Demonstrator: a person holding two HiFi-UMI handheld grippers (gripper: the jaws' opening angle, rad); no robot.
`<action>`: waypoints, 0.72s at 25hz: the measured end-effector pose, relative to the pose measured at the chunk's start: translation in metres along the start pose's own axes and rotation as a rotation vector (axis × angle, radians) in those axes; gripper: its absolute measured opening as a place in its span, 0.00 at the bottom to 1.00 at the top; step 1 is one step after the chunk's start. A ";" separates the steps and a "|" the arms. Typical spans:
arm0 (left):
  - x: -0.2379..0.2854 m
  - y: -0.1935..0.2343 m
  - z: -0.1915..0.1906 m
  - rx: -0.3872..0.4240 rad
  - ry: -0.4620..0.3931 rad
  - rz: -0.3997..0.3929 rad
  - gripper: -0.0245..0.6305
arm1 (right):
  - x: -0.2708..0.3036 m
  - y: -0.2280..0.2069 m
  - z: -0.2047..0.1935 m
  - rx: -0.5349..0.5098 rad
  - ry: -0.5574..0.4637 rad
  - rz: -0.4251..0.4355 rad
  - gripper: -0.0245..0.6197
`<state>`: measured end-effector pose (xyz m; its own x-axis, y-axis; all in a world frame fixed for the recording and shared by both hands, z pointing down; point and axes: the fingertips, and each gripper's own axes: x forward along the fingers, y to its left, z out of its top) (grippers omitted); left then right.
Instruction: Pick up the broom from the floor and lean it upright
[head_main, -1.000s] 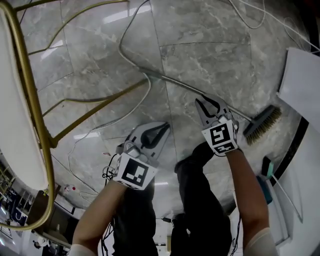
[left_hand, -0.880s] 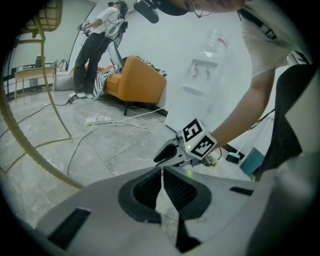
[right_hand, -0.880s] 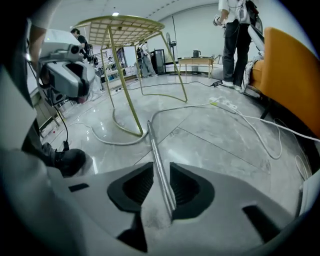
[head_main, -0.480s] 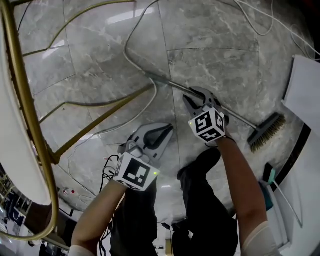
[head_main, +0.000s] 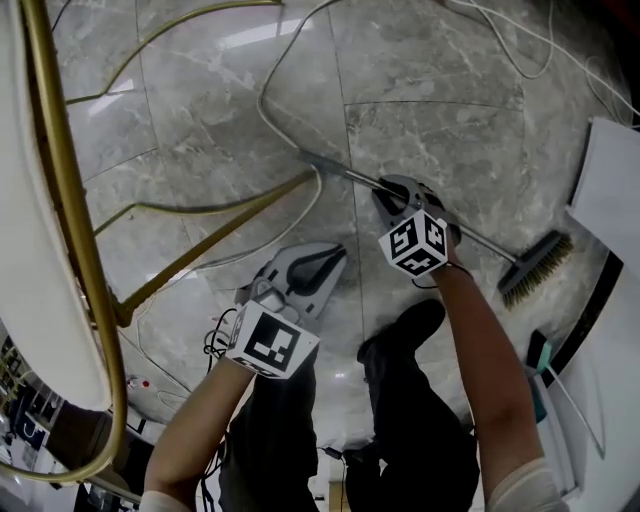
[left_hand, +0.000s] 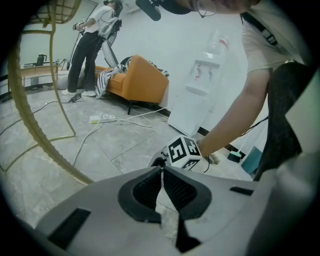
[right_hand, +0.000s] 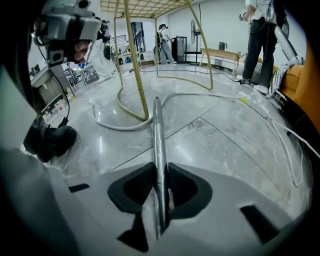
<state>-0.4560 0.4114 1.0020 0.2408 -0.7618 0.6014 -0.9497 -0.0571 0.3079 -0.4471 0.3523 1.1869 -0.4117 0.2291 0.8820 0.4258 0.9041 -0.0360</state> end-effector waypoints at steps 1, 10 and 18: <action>-0.003 0.000 0.003 -0.008 -0.005 0.007 0.06 | -0.007 -0.002 0.004 0.002 -0.009 -0.006 0.18; -0.044 -0.058 0.045 -0.039 0.019 -0.019 0.06 | -0.128 -0.022 0.043 0.028 -0.083 -0.097 0.18; -0.071 -0.108 0.124 -0.003 0.014 -0.074 0.06 | -0.236 -0.036 0.056 0.059 -0.092 -0.155 0.18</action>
<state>-0.3949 0.3912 0.8344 0.3129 -0.7464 0.5874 -0.9288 -0.1110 0.3537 -0.4105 0.2855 0.9533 -0.5417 0.1149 0.8327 0.3050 0.9500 0.0673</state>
